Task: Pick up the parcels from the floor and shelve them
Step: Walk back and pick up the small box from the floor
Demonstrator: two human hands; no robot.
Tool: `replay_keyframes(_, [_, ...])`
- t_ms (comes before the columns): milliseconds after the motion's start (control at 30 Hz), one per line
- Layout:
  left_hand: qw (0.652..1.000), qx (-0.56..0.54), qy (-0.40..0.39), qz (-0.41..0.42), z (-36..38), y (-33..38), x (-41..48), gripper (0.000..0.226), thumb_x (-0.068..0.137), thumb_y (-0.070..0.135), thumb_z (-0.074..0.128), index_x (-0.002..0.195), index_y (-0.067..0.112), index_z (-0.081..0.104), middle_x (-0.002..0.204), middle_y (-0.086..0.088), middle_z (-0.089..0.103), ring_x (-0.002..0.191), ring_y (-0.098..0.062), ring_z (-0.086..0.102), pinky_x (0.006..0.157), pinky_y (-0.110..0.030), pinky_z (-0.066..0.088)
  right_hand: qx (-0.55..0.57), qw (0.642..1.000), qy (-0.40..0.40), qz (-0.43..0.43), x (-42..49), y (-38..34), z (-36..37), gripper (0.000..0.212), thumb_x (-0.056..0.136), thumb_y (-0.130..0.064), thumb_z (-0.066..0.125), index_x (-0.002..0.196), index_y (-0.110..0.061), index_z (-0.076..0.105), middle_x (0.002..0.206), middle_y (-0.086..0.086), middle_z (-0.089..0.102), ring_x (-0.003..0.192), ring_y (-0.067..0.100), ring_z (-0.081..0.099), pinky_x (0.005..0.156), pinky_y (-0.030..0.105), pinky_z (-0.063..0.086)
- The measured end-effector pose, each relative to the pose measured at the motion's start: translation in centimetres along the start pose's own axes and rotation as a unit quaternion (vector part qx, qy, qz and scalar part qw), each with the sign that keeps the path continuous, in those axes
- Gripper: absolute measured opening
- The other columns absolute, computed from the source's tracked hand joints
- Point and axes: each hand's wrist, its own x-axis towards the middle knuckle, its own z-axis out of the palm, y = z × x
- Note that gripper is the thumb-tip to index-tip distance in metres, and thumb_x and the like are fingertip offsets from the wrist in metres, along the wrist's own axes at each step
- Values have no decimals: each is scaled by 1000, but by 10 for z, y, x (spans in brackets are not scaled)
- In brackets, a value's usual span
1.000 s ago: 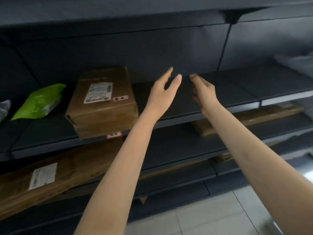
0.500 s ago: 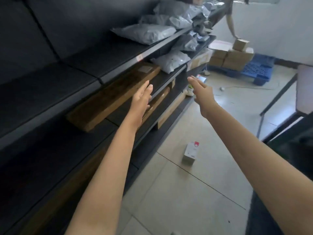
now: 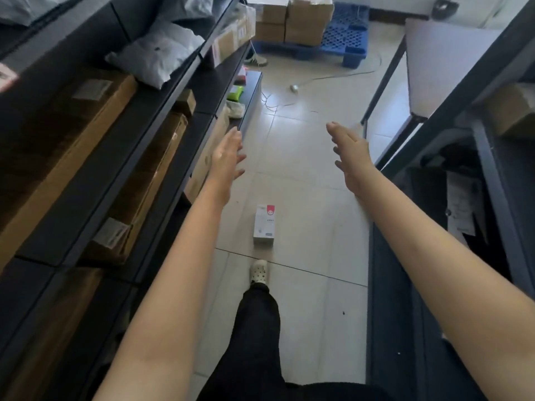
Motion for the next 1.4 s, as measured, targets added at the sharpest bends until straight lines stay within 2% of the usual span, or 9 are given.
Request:
replay_keyframes(333, [982, 13, 54, -178, -3, -108, 225, 55, 98, 46, 44, 149, 25, 37, 147, -9, 48, 116, -19, 53, 100, -41, 45, -40, 992, 31, 119, 215, 84, 50, 53, 92, -33, 60, 140, -14, 51, 147, 1, 51, 139, 16, 42, 115, 35, 32])
replay_keyframes(500, [957, 21, 77, -279, -1, -185, 306, 56, 99, 45, 45, 150, 23, 35, 147, -10, 48, 126, -24, 53, 105, -44, 42, -91, 978, 0, 188, 296, 159, 56, 53, 93, -30, 60, 141, -11, 50, 148, 4, 50, 137, 14, 43, 100, 20, 31])
replay_keyframes(833, [876, 81, 93, -467, 14, -473, 405, 53, 99, 44, 42, 147, 22, 38, 150, -4, 45, 133, -25, 47, 105, -42, 38, -171, 930, -92, 311, 451, 422, 87, 56, 93, -32, 58, 145, -14, 45, 149, 9, 47, 140, 17, 40, 99, 22, 31])
replay_keyframes(1033, [868, 122, 84, -474, 35, -618, 442, 54, 101, 41, 40, 150, 18, 37, 157, 2, 37, 143, -19, 35, 117, -38, 27, -200, 901, -150, 355, 506, 588, 124, 55, 96, -31, 52, 148, -14, 41, 152, 7, 44, 126, 15, 46, 111, 34, 34])
replay_keyframes(1133, [873, 116, 82, -467, 47, -664, 460, 50, 103, 40, 34, 147, 18, 40, 149, 2, 46, 131, -13, 47, 94, -17, 37, -193, 888, -169, 382, 522, 644, 138, 56, 97, -35, 48, 150, -18, 35, 154, 5, 41, 137, 21, 42, 115, 40, 33])
replay_keyframes(1233, [875, 92, 66, -471, 56, -690, 477, 42, 100, 48, 32, 114, 22, 62, 108, 8, 62, 81, -2, 60, 52, -1, 44, -157, 871, -192, 425, 528, 672, 154, 47, 98, -44, 42, 141, -25, 43, 137, -2, 46, 134, 26, 44, 107, 40, 39])
replay_keyframes(1267, [878, 65, 53, -471, 58, -694, 480, 50, 92, 59, 36, 107, 22, 67, 106, 6, 68, 82, -7, 66, 61, -6, 53, -144, 865, -202, 435, 529, 676, 159, 41, 97, -47, 41, 133, -29, 46, 131, -4, 46, 131, 25, 46, 105, 40, 39])
replay_keyframes(1333, [881, 15, 46, -471, 52, -723, 480, 76, 71, 72, 40, 116, 19, 70, 114, -5, 74, 97, -25, 73, 89, -37, 58, -121, 862, -216, 442, 531, 680, 168, 45, 95, -54, 40, 132, -29, 48, 128, -6, 53, 127, 23, 50, 104, 40, 40])
replay_keyframes(1400, [880, 24, 57, -471, 50, -729, 479, 69, 83, 65, 36, 119, 17, 69, 115, -8, 74, 97, -25, 72, 88, -38, 58, -113, 865, -214, 439, 533, 680, 171, 51, 94, -57, 39, 137, -32, 47, 127, -5, 58, 123, 22, 53, 106, 41, 40])
